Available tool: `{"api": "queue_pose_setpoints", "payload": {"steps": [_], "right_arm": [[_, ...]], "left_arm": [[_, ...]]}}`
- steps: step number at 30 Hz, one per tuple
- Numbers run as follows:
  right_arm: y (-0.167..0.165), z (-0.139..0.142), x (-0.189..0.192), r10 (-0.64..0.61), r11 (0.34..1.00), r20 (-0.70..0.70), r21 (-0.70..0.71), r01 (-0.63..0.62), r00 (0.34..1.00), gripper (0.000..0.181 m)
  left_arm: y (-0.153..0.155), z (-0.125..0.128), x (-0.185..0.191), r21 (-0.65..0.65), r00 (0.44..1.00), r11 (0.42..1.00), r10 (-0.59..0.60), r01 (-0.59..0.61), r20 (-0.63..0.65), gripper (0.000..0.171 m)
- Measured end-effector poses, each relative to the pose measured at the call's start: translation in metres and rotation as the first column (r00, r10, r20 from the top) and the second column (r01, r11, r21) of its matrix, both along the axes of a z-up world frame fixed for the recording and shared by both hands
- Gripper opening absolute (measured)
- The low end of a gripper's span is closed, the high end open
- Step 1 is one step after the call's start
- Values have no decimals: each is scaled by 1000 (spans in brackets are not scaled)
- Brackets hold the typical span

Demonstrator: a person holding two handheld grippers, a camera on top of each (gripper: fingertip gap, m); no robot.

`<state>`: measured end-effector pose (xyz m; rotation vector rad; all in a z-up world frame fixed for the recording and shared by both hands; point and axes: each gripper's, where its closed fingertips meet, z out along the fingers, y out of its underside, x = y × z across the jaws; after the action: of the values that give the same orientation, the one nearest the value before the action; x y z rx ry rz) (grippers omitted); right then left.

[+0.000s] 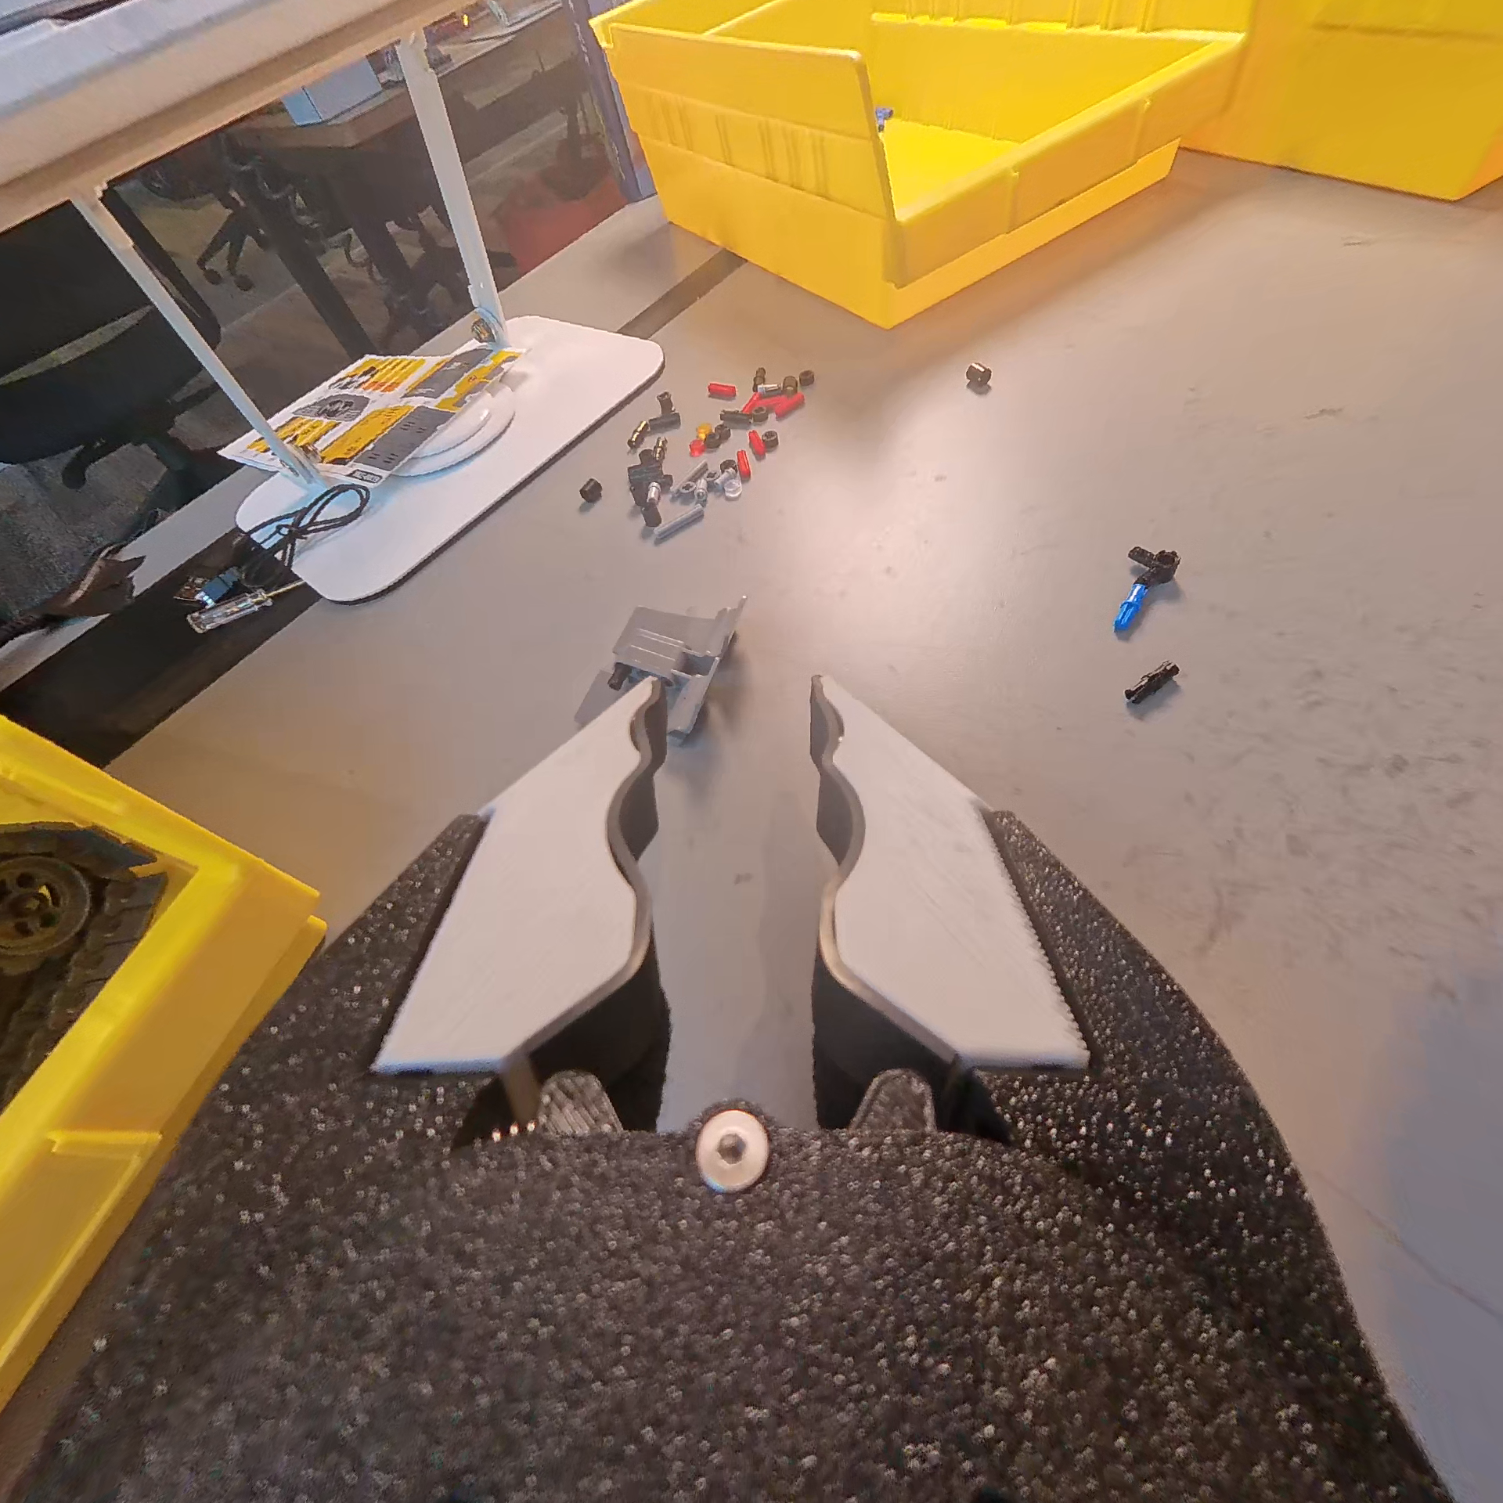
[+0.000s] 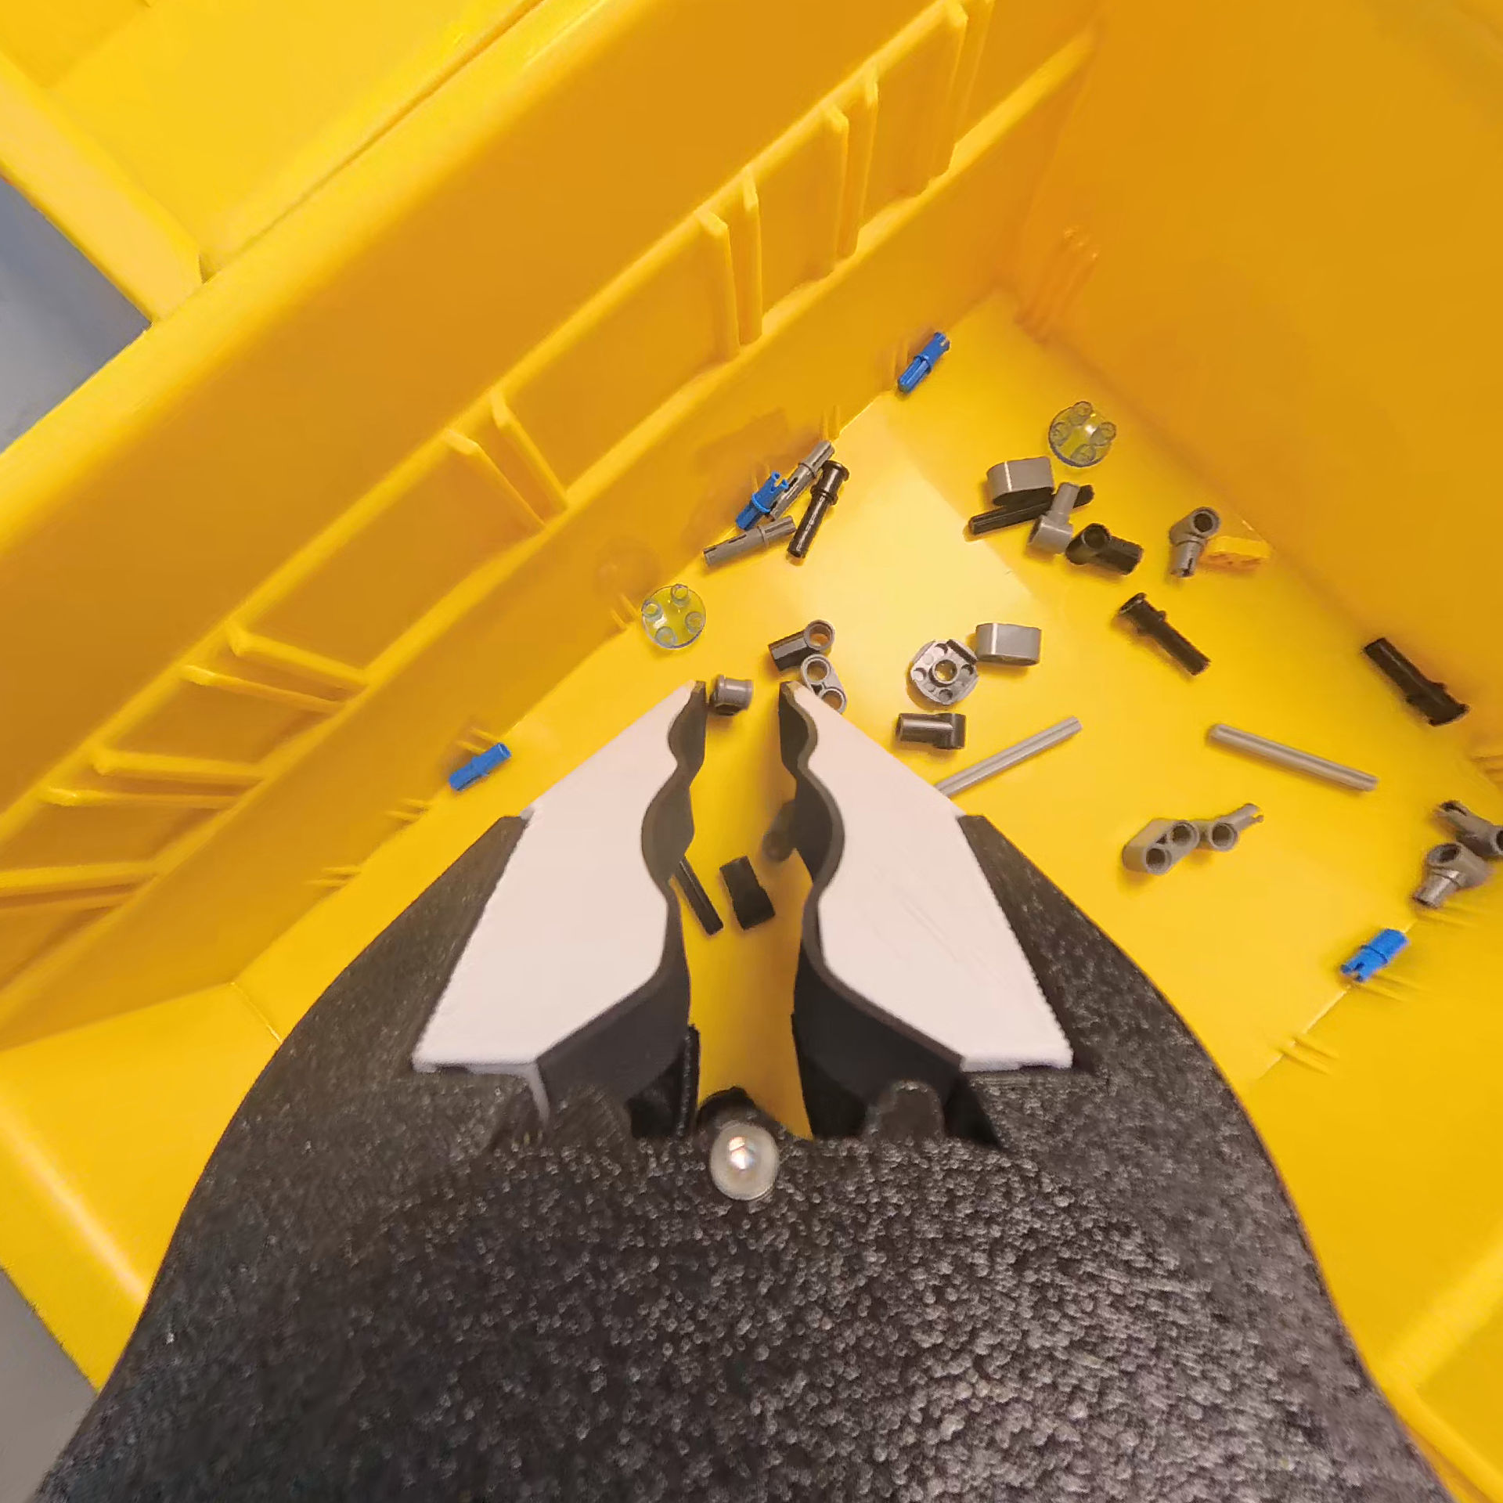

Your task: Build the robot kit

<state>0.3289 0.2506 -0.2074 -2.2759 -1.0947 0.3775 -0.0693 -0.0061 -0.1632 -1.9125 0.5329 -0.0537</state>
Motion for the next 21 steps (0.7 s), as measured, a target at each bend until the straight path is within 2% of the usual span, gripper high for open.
{"api": "queue_pose_setpoints", "payload": {"steps": [8, 10, 13, 17, 19, 21], "right_arm": [[6, 9, 4, -9, 998, 9, 65, 9, 1000, 7], [7, 29, 1, -16, 992, -38, 128, 21, 999, 7], [0, 86, -18, 30, 957, -142, 290, 13, 989, 7], [-54, 159, -79, 241, 865, -158, 482, -138, 957, 7], [-87, 179, -115, 352, 812, -128, 534, -235, 927, 7], [-120, 182, -150, 449, 783, -124, 531, -323, 885, 7]], "left_arm": [[-1, 3, 2, 10, 1000, 1000, -17, 17, 10, 34], [-2, 3, 2, 13, 1000, 1000, -19, 19, 12, 34], [-1, 3, 2, 12, 1000, 1000, -19, 19, 16, 34], [-1, 3, 1, 11, 1000, 1000, -19, 19, 19, 34], [-2, 4, 1, 17, 1000, 1000, -20, 20, 23, 34], [-2, 7, 1, 28, 999, 999, -21, 20, 33, 34]]}}
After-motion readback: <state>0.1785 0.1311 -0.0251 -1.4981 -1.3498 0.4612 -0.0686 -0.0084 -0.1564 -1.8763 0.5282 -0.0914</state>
